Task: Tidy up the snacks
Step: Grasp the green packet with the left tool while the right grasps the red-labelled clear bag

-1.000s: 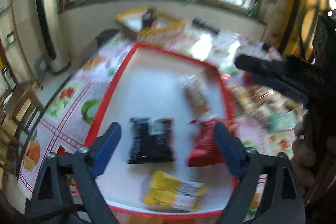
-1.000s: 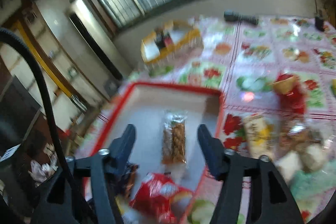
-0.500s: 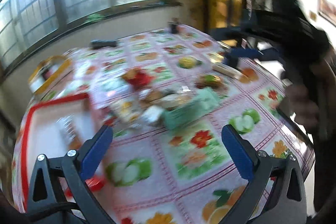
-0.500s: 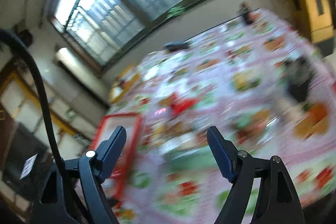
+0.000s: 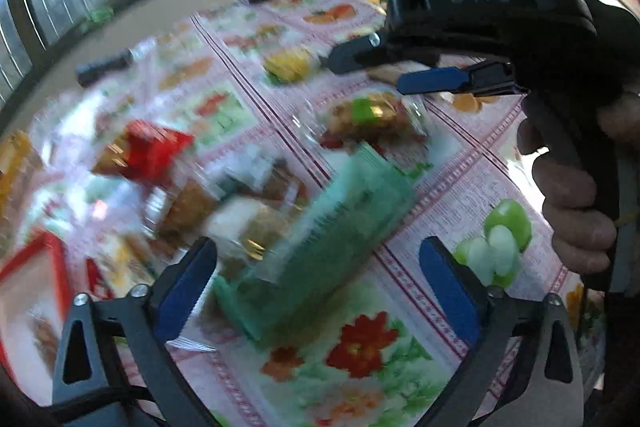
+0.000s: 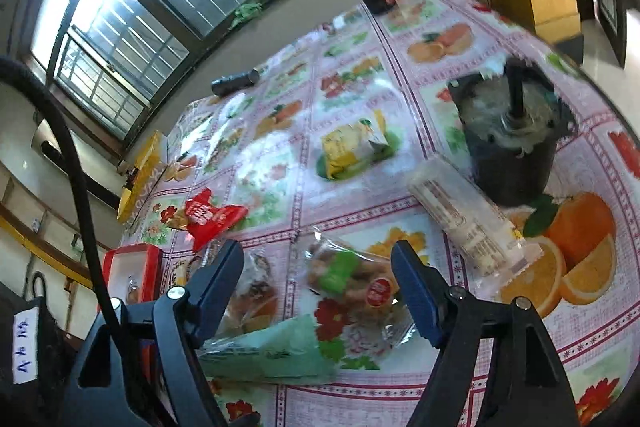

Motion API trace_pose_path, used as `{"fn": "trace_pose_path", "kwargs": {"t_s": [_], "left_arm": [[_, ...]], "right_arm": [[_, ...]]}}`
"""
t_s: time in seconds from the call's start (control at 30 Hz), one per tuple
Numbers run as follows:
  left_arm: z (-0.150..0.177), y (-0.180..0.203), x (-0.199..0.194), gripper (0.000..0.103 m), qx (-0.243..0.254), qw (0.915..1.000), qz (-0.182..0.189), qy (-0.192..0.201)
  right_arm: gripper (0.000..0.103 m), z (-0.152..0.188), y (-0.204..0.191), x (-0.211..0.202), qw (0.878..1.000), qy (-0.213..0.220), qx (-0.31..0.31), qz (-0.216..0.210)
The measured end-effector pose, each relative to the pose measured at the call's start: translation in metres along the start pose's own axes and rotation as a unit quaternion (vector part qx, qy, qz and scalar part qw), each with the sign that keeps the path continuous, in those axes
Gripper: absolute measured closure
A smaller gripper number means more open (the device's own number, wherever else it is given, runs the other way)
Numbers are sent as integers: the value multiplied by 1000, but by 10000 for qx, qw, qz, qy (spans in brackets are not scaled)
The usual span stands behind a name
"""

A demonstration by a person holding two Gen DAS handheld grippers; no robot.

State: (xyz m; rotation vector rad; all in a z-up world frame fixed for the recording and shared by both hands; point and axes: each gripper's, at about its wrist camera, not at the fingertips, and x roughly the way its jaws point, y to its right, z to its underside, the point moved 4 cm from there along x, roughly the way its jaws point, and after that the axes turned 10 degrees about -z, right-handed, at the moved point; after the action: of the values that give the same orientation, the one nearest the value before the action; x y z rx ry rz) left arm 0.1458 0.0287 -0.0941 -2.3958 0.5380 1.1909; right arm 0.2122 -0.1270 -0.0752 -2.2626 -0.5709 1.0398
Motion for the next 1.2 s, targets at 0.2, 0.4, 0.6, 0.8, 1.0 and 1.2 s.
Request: {"fn": "trace_pose_path", "kwargs": {"t_s": [0.2, 0.4, 0.6, 0.8, 1.0, 1.2], "left_arm": [[17, 19, -9, 13, 4, 9989, 422, -188], [9, 15, 1, 36, -178, 9991, 127, -363], [26, 7, -11, 71, -660, 9966, 213, -452], [67, -5, -38, 71, -1341, 9891, -149, -597], [77, -6, -47, 67, -1501, 9866, -317, -557], [76, -3, -45, 67, -1375, 9880, -552, -442]], "right_arm": [[31, 1, 4, 6, 9999, -123, 0, 46], [40, -2, 4, 11, 9996, -140, -164, 207], [36, -6, 5, 8, 9996, 14, -202, 207], [35, 9, -6, 23, 9966, -490, -498, 439], [63, 34, -31, 35, 9723, -691, -1600, 1559], [69, 33, -22, 21, 9760, -441, -1412, 1595]]}}
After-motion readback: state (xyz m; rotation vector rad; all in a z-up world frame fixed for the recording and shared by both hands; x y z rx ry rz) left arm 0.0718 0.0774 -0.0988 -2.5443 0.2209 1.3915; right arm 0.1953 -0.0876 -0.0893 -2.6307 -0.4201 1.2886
